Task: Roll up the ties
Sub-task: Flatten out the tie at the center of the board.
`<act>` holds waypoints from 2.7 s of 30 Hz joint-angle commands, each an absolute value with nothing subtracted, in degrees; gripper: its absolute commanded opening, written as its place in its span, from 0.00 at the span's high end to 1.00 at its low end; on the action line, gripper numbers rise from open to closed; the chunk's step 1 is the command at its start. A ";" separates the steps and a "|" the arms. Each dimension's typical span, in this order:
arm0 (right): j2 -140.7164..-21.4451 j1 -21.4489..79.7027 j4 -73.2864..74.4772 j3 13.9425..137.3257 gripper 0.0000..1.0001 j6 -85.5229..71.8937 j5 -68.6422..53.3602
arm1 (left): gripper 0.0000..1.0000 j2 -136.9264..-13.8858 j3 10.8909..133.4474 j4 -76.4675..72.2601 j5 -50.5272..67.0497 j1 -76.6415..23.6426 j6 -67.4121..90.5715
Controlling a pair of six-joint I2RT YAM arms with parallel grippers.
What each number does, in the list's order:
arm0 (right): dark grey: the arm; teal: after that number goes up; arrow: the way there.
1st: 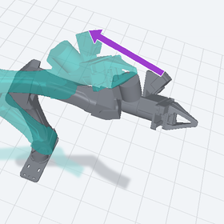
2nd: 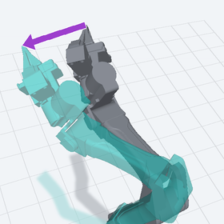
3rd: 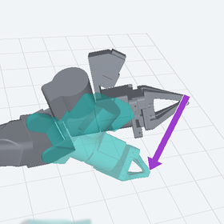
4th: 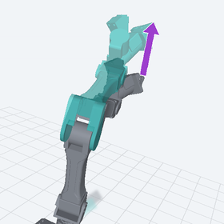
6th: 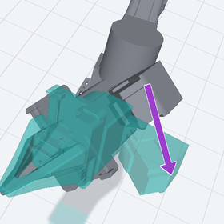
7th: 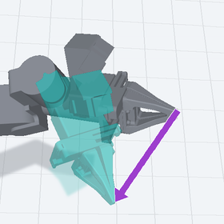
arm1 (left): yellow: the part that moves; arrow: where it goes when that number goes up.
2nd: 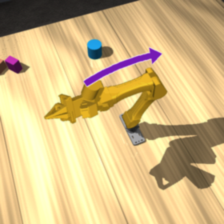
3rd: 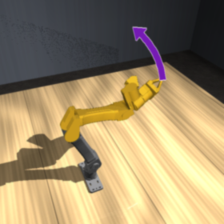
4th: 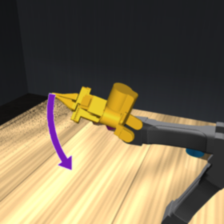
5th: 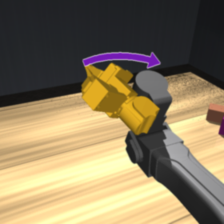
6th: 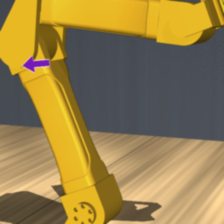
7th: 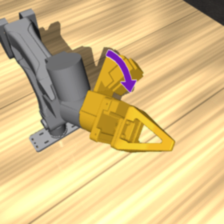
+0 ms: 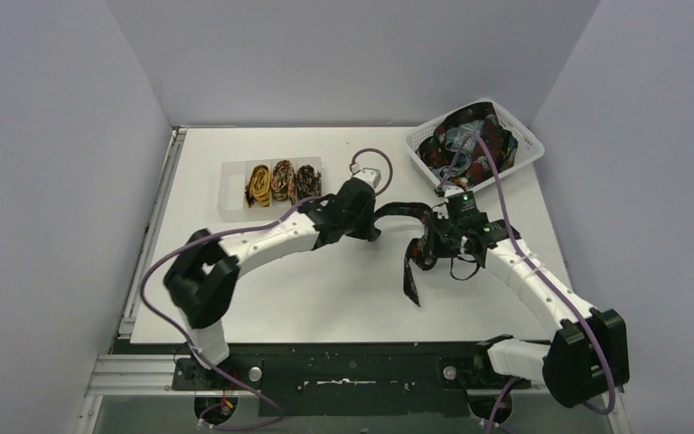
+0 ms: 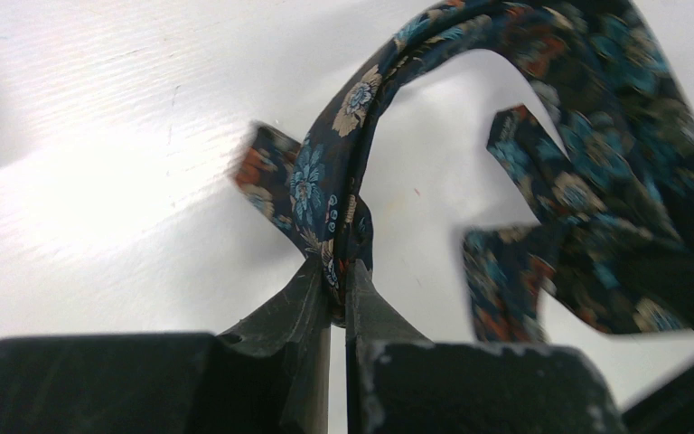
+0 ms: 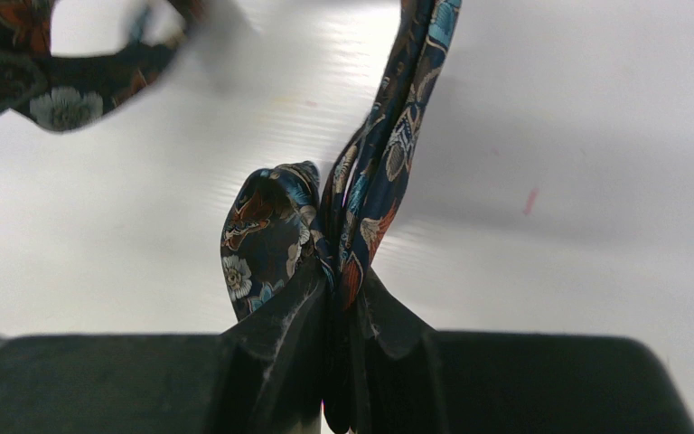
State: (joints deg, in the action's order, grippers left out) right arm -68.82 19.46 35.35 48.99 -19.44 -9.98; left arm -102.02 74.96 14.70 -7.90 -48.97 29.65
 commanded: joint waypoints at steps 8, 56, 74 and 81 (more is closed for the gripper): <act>-56.54 19.78 41.44 58.60 0.95 -6.52 -32.25 | 1.00 -59.87 62.07 30.64 5.16 -49.57 39.31; -78.01 34.91 29.64 52.21 0.06 -37.25 1.83 | 0.04 -46.05 27.05 33.32 -16.32 -37.37 73.63; -78.84 35.76 32.55 53.27 0.05 -35.28 4.39 | 0.16 -64.04 28.94 29.56 -21.54 -41.11 101.14; -79.81 35.84 32.75 54.00 0.05 -34.43 3.84 | 0.29 -70.66 31.75 30.20 -21.57 -40.83 99.71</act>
